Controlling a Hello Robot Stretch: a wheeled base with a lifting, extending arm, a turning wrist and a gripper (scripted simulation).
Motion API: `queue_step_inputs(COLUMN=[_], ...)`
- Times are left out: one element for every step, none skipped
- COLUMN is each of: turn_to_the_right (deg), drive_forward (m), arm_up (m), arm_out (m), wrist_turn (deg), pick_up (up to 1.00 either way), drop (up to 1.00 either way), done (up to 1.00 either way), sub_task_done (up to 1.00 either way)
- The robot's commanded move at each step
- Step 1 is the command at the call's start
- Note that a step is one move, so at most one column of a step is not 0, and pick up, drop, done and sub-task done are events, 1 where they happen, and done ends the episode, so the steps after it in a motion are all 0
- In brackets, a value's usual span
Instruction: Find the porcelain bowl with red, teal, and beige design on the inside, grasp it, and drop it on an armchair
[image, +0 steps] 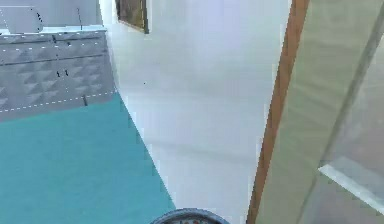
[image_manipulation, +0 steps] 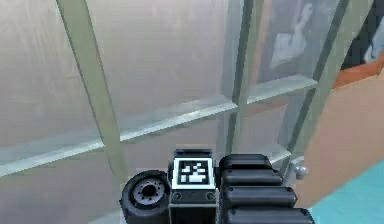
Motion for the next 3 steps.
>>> queue_step_inputs(turn_to_the_right=[-45.0,0.0,-36.0], drive_forward=[0.00,0.80,0.00], arm_up=[0.00,0.00,0.00], arm_out=[0.00,0.00,0.00], wrist_turn=[0.0,0.0,0.0], pick_up=[0.00,0.00,0.00], drop=[0.00,0.00,0.00], done=[0.00,0.00,0.00], sub_task_done=[0.00,0.00,0.00])
